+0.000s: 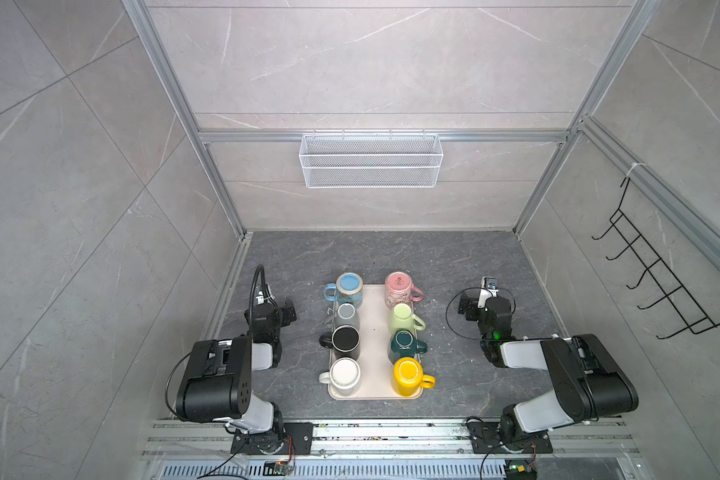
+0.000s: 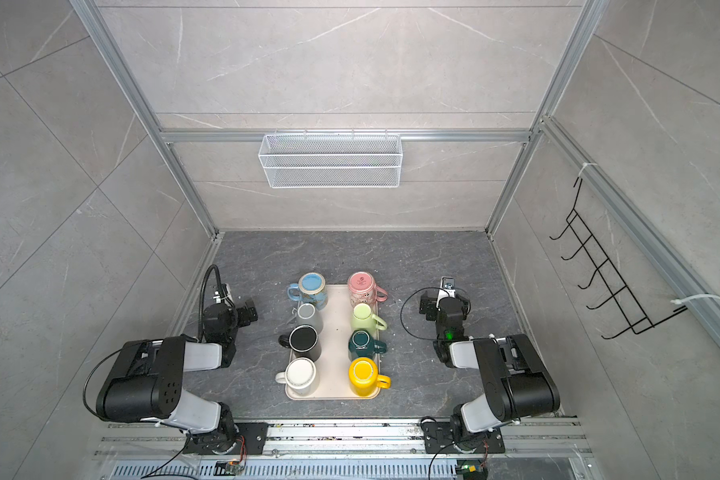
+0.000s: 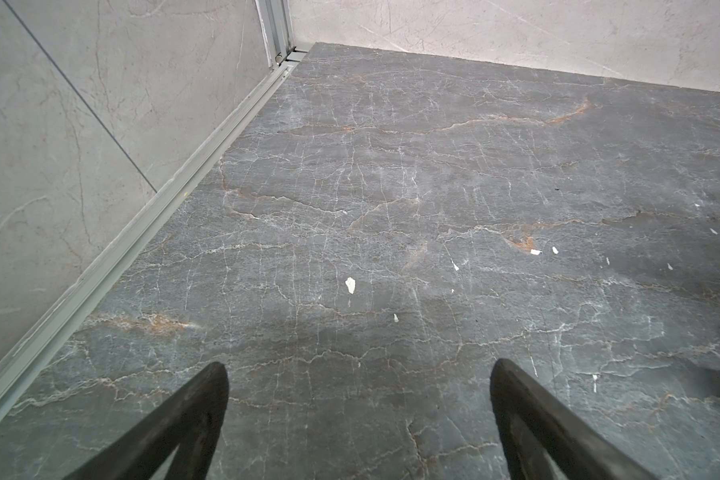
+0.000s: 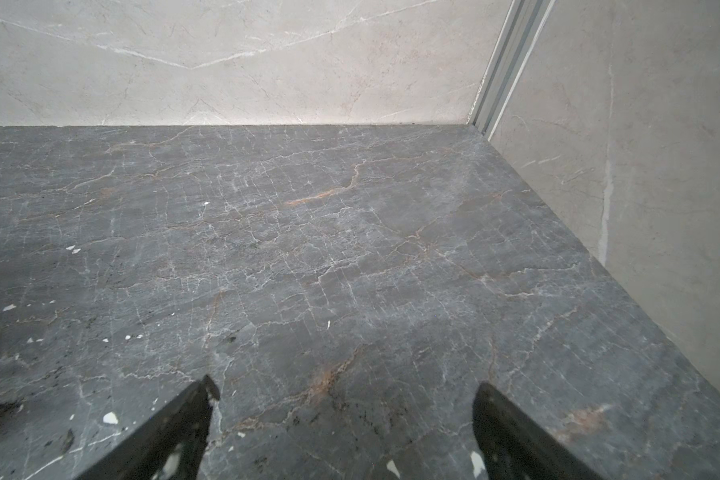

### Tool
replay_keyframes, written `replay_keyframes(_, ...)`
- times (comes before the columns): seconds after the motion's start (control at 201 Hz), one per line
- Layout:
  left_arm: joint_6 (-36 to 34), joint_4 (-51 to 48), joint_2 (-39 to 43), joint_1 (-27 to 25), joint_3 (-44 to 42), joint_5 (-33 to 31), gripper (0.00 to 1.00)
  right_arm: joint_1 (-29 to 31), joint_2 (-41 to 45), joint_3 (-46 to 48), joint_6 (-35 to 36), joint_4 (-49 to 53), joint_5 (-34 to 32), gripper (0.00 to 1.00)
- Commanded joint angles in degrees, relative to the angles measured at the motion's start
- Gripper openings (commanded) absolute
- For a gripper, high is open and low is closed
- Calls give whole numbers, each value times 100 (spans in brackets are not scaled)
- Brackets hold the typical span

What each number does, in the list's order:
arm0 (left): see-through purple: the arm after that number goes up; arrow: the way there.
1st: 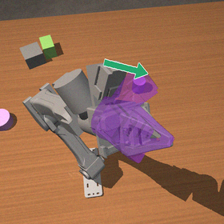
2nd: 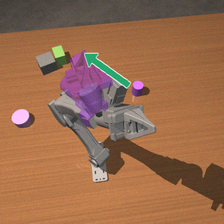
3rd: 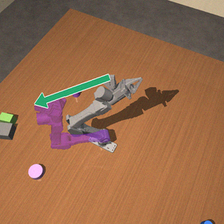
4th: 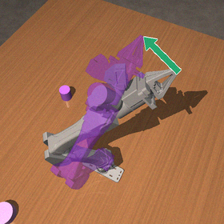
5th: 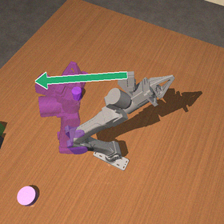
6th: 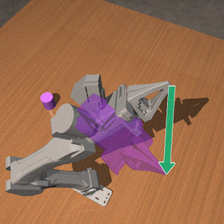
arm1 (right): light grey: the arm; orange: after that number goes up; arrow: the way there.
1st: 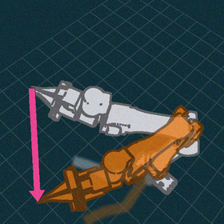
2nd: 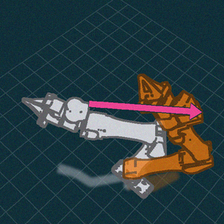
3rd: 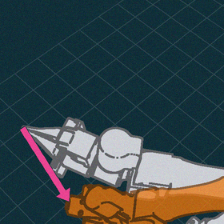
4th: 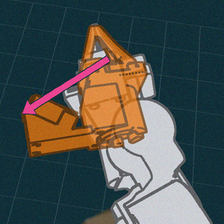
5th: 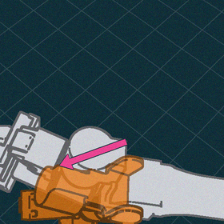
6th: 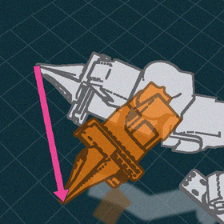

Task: Turn the mug right side up
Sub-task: 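Raise both arms from rest and move the right gripper toward the pink mug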

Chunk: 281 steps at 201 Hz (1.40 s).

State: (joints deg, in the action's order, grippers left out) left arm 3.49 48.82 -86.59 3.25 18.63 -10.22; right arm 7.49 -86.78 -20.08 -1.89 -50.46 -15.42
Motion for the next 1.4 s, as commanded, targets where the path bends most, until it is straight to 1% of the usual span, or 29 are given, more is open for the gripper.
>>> replay_keyframes(0.0, 21, 181, 98, 4, 57, -36, 100, -1, 3, 48, -48, -160, -85, 99)
replay_keyframes(0.782, 3, 166, 98, -5, 69, -38, 100, -1, 3, 48, -47, -155, -87, 99)
replay_keyframes(0.817, -92, 145, 119, -5, 83, 164, 100, 0, 3, 48, -40, -161, -84, 99)
replay_keyframes(0.867, -177, -261, 242, -3, 237, 396, 100, 8, 21, 65, -38, -181, -75, 99)
replay_keyframes(0.916, -121, -654, 414, -3, 391, 317, 100, 15, 33, 46, -9, -241, -94, 99)
replay_keyframes(0.961, -85, -937, 568, -4, 474, 206, 100, 21, 175, -50, -19, 222, -43, 99)
replay_keyframes(1.026, -120, -1070, 825, -8, 444, 202, 100, 49, 189, -78, 63, 205, 16, 99)
replay_keyframes(1.125, -96, -1318, 1498, -39, 324, 53, 100, 118, 285, -14, 143, 82, -74, 99)
replay_keyframes(1.14, -94, -1336, 1644, -42, 306, 22, 100, 161, 351, -45, 145, 149, -221, 99)
replay_keyframes(1.165, -92, -1368, 1851, -56, 288, -44, 100, 229, 536, -155, 141, 553, -426, 99)
replay_keyframes(1.24, 48, -1696, 2569, -94, 403, -245, 97, 268, 1145, -620, 82, 1845, -611, 99)
replay_keyframes(1.285, 255, -2002, 2927, -106, 543, -311, 97, 301, 1425, -853, 40, 2226, -752, 99)
replay_keyframes(1.33, 513, -2255, 3210, -114, 690, -310, 97, 333, 1707, -1082, 8, 2598, -752, 99)
replay_keyframes(1.394, 934, -2689, 3538, -122, 900, -269, 96, 395, 2008, -1606, -265, 3570, -791, 99)
